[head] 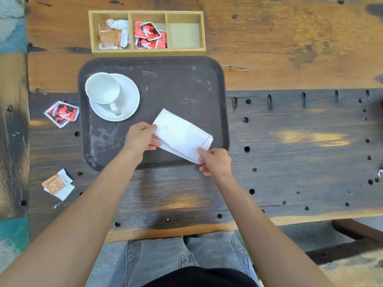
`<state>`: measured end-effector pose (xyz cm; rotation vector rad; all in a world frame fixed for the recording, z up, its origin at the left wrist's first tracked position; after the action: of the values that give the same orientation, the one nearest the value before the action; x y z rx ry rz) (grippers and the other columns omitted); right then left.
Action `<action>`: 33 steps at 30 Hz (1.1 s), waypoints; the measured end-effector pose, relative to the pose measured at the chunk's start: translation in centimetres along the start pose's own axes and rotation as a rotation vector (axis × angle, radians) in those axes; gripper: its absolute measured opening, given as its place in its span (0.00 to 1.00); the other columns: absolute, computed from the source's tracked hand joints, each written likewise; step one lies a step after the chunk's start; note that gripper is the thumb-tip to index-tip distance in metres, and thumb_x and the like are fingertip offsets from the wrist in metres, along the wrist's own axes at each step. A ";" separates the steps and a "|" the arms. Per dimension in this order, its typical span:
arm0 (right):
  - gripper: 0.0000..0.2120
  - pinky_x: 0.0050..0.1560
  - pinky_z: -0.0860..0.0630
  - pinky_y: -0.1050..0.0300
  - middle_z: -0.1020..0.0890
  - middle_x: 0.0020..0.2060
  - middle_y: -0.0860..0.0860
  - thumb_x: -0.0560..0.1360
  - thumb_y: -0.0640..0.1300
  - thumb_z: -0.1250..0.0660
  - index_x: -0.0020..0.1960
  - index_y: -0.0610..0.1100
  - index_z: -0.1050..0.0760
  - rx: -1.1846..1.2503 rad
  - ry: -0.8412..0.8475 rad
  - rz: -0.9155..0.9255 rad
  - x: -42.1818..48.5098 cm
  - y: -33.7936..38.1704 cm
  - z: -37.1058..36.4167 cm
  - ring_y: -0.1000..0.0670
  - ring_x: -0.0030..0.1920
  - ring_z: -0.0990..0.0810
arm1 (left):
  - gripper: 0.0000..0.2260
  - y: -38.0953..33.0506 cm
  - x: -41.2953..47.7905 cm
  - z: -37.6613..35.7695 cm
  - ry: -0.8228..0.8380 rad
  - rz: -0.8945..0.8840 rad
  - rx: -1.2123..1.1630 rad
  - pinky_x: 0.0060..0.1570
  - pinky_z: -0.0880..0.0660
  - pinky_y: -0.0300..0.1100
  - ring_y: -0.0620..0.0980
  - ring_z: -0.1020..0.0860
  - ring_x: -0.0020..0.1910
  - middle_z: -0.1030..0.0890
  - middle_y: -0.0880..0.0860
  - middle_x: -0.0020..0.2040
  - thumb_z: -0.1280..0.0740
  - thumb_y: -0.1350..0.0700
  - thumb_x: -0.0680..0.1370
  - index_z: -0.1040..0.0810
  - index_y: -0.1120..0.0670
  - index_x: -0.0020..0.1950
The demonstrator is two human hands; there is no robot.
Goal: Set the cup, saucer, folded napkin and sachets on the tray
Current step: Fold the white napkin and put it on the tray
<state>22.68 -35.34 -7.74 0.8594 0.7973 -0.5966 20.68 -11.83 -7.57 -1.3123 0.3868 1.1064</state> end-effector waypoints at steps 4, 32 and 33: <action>0.14 0.25 0.24 0.62 0.18 0.28 0.48 0.76 0.50 0.28 0.42 0.39 0.21 -0.013 -0.065 -0.026 0.0 -0.1 -0.8 0.55 0.20 0.22 | 0.06 0.0 0.1 0.1 0.029 0.001 -0.029 0.43 0.20 0.44 0.58 0.17 0.40 0.19 0.61 0.45 0.36 0.58 0.82 0.23 0.57 0.47; 0.09 0.41 0.16 0.50 0.16 0.35 0.45 0.75 0.47 0.31 0.41 0.43 0.26 -0.517 -0.126 0.195 -1.7 -0.7 -1.1 0.42 0.35 0.14 | 0.02 2.4 1.8 1.8 -0.108 -0.168 0.250 0.43 0.15 0.51 0.56 0.16 0.36 0.15 0.56 0.38 0.27 0.60 0.75 0.19 0.56 0.44; 0.10 0.42 0.18 0.50 0.16 0.38 0.45 0.74 0.50 0.31 0.44 0.43 0.25 -0.657 -0.144 0.224 -1.7 -0.3 -1.0 0.40 0.40 0.15 | 0.04 2.4 1.7 1.7 -0.134 -0.170 0.257 0.44 0.15 0.54 0.57 0.16 0.37 0.16 0.56 0.39 0.27 0.59 0.75 0.20 0.57 0.46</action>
<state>21.13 -34.41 -6.91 0.2897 0.6903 -0.1685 18.94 -9.89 -9.77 -1.0193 0.3009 0.9613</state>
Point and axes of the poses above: each hand's wrist, its own x-axis towards the middle knuckle, its own z-axis out of the back of the hand, y = z × x, the point moved 2 cm from there along x, towards the middle knuckle
